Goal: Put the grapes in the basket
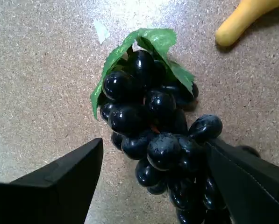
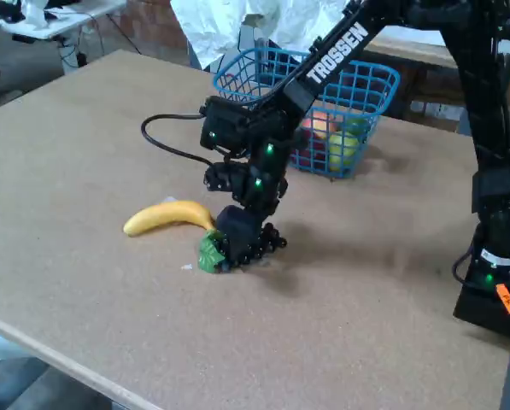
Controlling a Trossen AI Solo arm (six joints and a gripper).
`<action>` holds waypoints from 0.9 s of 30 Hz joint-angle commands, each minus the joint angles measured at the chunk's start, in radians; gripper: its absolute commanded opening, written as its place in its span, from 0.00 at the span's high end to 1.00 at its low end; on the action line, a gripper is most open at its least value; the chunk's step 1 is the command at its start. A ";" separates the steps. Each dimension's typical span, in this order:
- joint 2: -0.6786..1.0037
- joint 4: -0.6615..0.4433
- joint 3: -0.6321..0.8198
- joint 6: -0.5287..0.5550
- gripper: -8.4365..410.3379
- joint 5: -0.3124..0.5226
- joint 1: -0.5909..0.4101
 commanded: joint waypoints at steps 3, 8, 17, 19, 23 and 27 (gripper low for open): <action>0.030 0.001 -0.003 0.012 0.26 0.003 0.000; 0.099 0.013 -0.003 0.011 0.28 0.002 0.001; 0.119 0.023 -0.002 0.012 0.65 0.002 0.003; 0.106 0.029 0.001 0.012 0.79 0.002 0.003; 0.071 0.056 0.003 0.006 0.98 0.002 0.003; 0.014 0.075 0.003 -0.001 0.98 0.003 0.003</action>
